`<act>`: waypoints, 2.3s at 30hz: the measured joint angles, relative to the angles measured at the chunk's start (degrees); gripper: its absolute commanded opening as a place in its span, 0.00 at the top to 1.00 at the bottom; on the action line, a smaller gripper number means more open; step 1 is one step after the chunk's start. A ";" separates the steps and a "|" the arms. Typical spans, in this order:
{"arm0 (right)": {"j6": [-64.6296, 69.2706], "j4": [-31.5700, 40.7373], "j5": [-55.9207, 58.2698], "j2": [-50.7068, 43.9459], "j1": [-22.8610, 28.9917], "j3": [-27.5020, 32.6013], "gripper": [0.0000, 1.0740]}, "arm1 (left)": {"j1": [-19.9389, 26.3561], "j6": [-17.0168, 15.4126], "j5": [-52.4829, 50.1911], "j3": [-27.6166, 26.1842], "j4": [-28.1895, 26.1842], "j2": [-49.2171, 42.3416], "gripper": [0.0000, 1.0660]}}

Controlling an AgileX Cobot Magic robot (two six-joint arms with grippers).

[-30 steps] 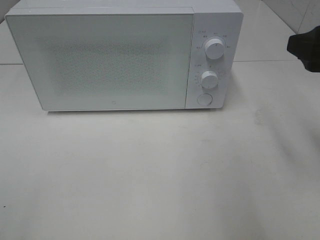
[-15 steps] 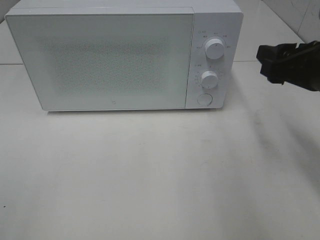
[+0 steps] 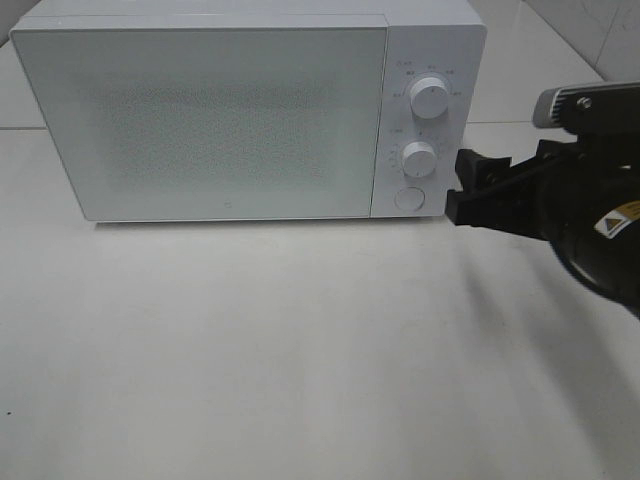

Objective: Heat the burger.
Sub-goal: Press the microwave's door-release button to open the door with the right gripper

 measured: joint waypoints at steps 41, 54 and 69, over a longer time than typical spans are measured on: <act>77.58 16.33 -5.27 11.57 11.63 -1.60 0.85 | 0.00 0.00 0.00 0.00 0.06 0.00 0.10; 88.87 16.44 -1.09 11.57 11.63 -1.60 1.00 | 0.00 0.00 0.00 0.00 0.11 0.00 0.10; 91.56 15.58 -0.23 18.85 10.77 -6.13 1.00 | 0.00 0.00 0.00 0.00 0.17 0.00 0.10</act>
